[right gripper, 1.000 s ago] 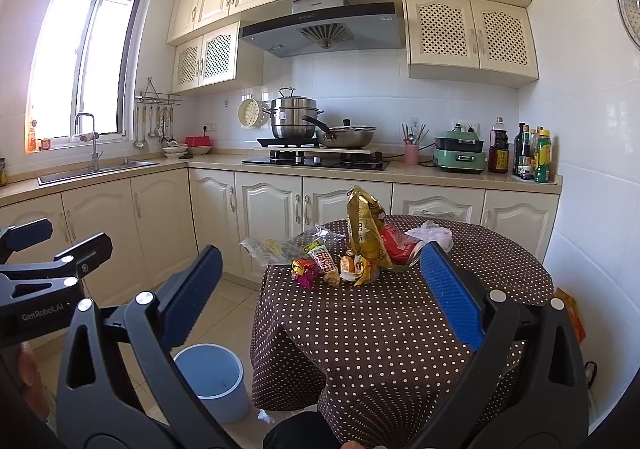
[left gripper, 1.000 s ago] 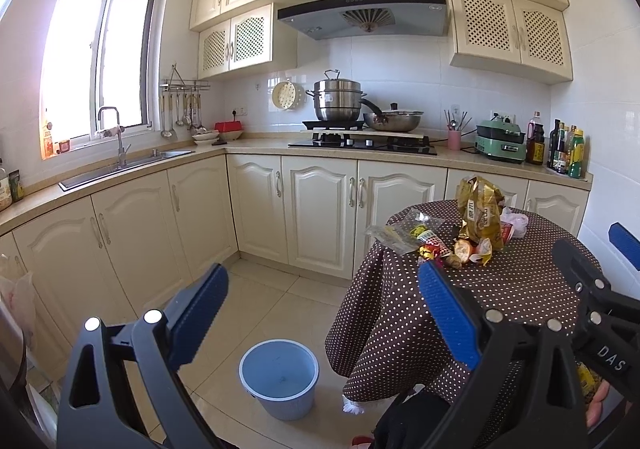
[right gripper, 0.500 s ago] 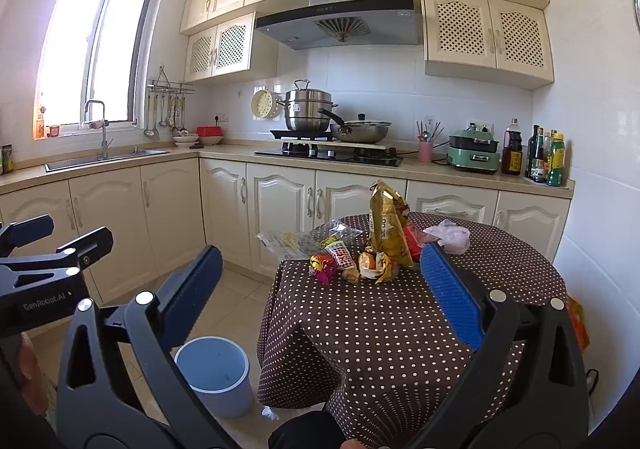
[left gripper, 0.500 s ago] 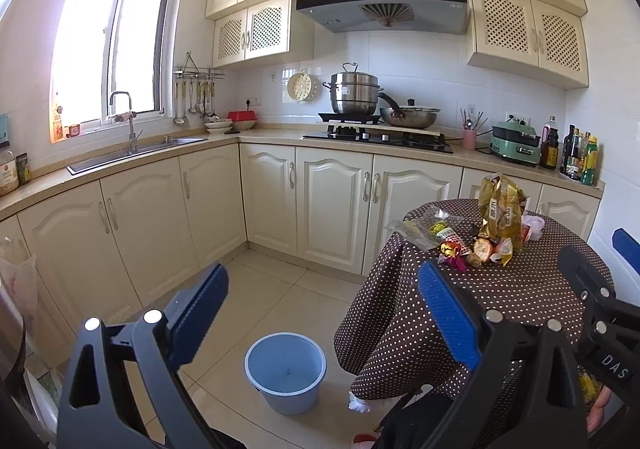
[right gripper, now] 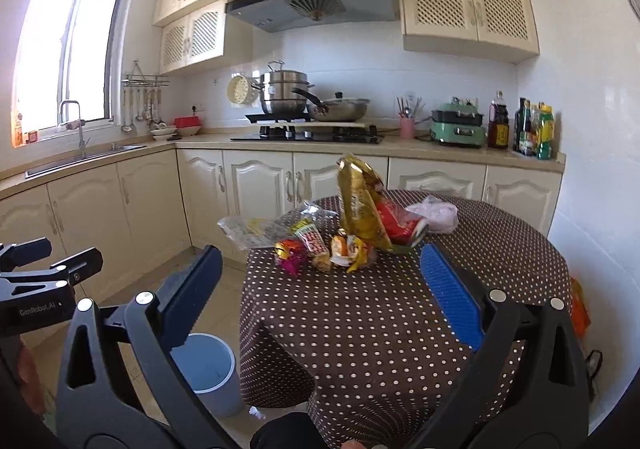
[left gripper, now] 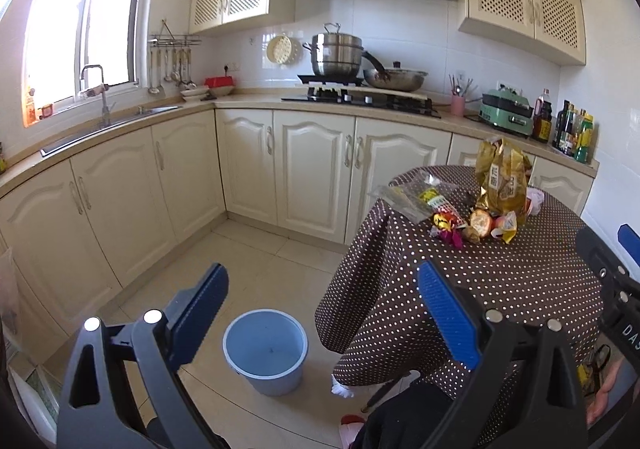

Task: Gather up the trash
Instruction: 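Move both tools toward the snack trash on the polka-dot table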

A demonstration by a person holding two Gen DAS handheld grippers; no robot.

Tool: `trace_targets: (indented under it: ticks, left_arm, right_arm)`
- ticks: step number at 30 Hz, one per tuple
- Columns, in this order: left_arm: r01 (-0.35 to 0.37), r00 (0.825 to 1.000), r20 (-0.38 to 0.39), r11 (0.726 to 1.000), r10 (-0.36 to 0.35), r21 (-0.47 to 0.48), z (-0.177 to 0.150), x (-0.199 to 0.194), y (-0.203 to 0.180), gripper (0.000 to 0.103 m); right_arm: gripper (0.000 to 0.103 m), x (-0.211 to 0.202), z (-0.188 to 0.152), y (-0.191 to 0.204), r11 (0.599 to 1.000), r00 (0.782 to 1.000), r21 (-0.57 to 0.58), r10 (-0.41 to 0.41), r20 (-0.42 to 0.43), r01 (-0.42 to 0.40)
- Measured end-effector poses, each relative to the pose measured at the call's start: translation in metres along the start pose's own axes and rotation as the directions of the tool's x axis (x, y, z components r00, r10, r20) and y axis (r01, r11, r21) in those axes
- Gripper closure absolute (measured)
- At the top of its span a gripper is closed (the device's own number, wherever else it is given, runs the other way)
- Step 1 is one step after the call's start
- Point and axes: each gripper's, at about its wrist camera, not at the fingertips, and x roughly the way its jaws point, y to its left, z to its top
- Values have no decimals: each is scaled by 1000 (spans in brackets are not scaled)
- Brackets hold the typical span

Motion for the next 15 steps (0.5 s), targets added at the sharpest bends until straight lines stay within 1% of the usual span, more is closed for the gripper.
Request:
trace_targets:
  ticks: [3, 6, 9, 15]
  left_arm:
    - [-9, 1000, -10, 1000, 9, 23, -1, 10, -11, 9]
    - [-22, 1000, -17, 999, 23, 44, -1, 14, -17, 9]
    - [-33, 999, -19, 998, 34, 51, -1, 15, -17, 9]
    - [-32, 999, -15, 999, 33, 41, -1, 13, -5, 9]
  right_arm:
    - [6, 11, -6, -9, 1000, 1000, 10, -3, -15, 3]
    - [6, 23, -8, -9, 1000, 999, 19, 17, -40, -17]
    - [6, 28, -7, -2, 999, 999, 13, 31, -34, -31]
    - [6, 26, -4, 10, 1000, 999, -7, 23, -25, -23]
